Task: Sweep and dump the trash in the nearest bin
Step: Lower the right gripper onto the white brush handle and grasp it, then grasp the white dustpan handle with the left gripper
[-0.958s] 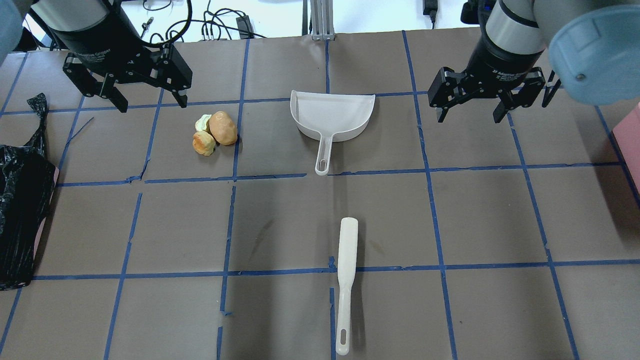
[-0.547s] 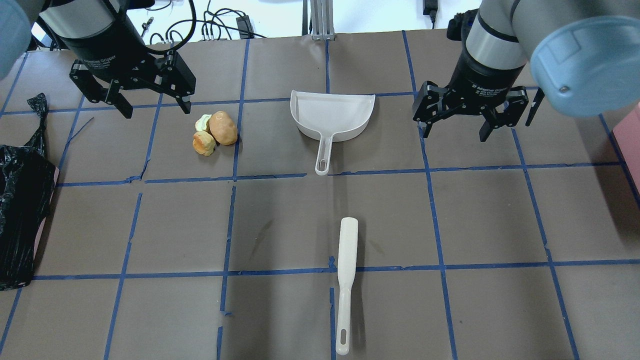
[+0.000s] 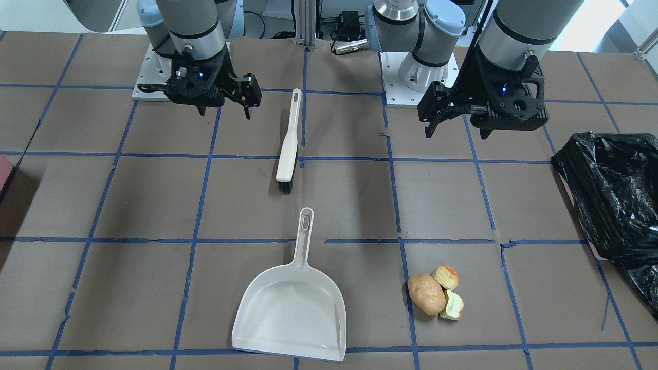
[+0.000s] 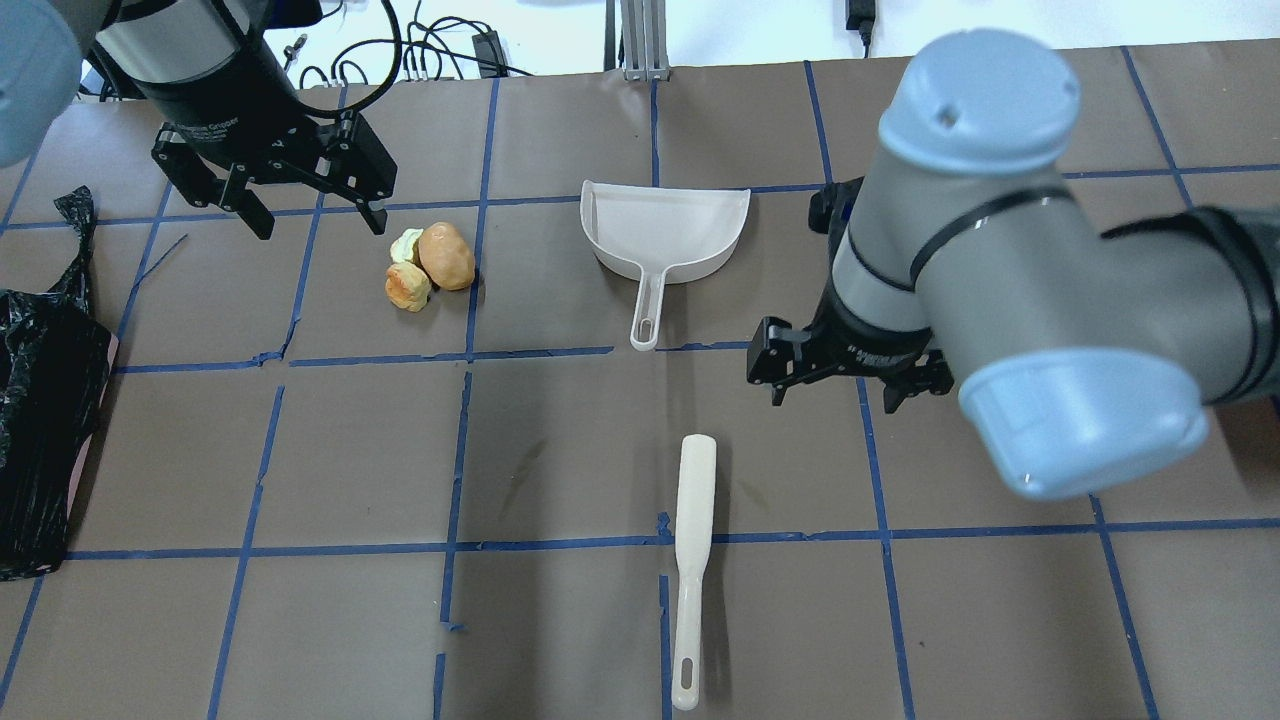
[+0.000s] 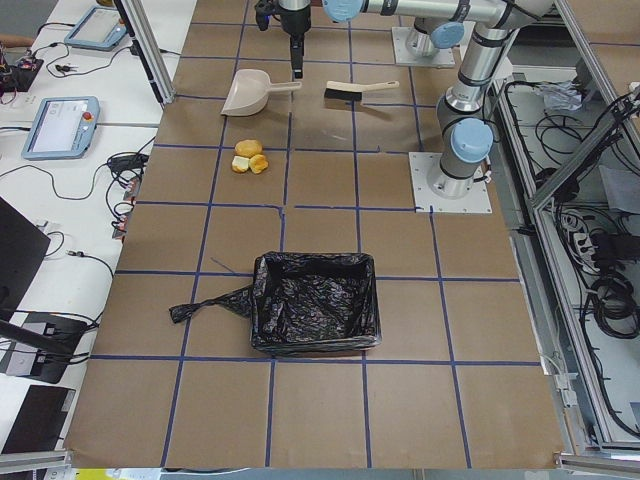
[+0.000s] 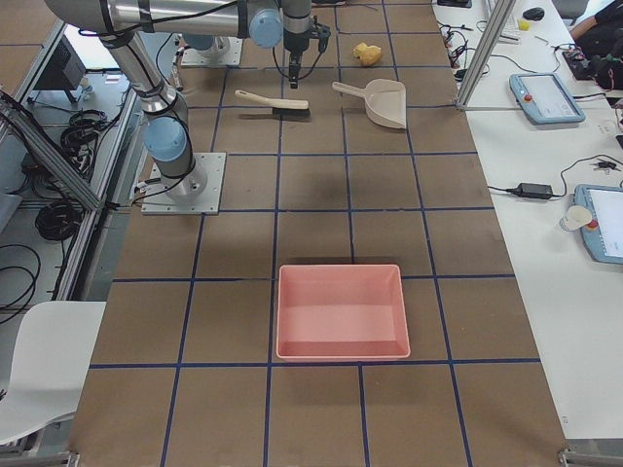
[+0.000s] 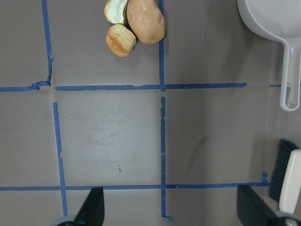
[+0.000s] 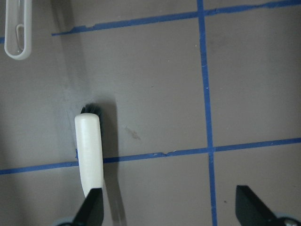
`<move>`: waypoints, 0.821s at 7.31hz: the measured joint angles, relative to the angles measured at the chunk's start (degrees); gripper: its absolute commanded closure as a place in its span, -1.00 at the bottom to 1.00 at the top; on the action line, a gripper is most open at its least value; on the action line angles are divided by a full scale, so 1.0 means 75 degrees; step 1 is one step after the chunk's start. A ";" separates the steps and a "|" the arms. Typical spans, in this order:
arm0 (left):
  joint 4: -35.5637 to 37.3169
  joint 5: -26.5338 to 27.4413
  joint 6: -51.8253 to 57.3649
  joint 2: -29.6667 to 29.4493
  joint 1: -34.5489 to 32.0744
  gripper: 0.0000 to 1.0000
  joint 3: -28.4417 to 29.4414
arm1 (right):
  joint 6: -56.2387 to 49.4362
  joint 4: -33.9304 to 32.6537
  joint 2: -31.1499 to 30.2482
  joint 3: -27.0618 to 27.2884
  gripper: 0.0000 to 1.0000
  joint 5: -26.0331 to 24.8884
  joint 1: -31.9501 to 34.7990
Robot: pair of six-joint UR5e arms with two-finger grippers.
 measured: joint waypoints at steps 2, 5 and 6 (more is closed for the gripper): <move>0.0003 -0.0017 0.0008 -0.0051 0.0006 -1.00 -0.0017 | 0.1315 -0.2046 -0.0089 0.1347 -0.99 -0.0041 0.1251; 0.0399 -0.0502 -0.0028 -0.0295 -0.0200 -1.00 -0.0575 | 0.2058 -0.4332 0.0319 0.2646 -0.99 -0.0145 0.2101; 0.0991 -0.0712 -0.0018 -0.0494 -0.0410 -1.00 -0.0813 | 0.2269 -0.4595 0.0422 0.2819 -0.99 -0.0199 0.2174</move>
